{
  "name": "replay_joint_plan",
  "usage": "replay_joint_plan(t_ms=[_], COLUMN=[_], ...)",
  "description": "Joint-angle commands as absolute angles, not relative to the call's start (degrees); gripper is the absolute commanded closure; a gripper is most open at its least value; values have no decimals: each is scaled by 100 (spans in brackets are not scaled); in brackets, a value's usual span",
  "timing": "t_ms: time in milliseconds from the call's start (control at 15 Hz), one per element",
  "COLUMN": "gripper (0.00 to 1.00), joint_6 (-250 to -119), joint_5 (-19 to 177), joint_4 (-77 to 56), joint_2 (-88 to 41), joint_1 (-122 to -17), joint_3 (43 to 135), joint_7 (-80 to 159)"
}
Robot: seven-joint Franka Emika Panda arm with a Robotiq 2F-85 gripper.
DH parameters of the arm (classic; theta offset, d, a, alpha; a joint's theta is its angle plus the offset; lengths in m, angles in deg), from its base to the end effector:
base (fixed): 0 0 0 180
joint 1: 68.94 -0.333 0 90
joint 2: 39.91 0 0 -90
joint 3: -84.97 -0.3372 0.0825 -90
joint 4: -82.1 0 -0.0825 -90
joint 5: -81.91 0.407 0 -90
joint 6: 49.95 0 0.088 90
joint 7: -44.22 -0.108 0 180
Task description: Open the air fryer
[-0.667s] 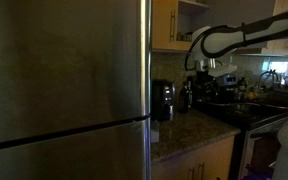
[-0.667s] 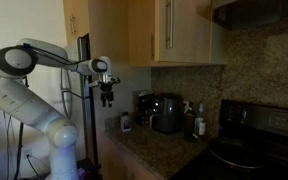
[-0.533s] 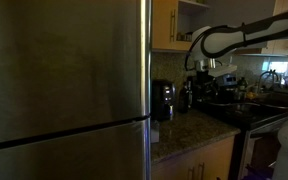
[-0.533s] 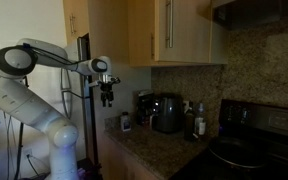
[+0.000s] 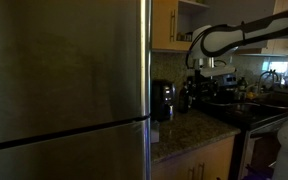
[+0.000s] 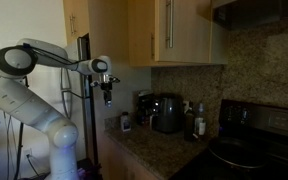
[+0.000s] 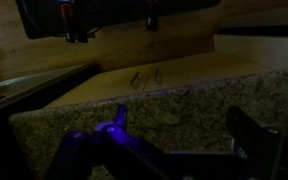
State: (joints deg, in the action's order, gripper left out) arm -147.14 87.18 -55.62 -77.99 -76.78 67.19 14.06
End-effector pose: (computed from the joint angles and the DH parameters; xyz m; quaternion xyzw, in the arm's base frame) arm 0.3161 0.1797 0.5374 0.9949 -0.0813 -0.0074 0.0584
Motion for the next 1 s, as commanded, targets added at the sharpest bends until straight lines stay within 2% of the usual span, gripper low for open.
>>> replay_joint_plan(t_ms=[0,133,400,600,933], gripper=[0,0,0,0,0], joint_6=[-14950,-14700,-14808,-14813,-14288], joint_5=[9159,9665,9386,9051,9008], joint_4=[-5610,-5542,-5549,-5563,-5456], joint_2=[-7847,-7767,-7803,-7887,-7772], joint_1=[-7539,-7733,-7634,-7346,-7435], joint_3=[6652,6823,6688,6450,6490], joint_7=[744,748,782,-188,-880])
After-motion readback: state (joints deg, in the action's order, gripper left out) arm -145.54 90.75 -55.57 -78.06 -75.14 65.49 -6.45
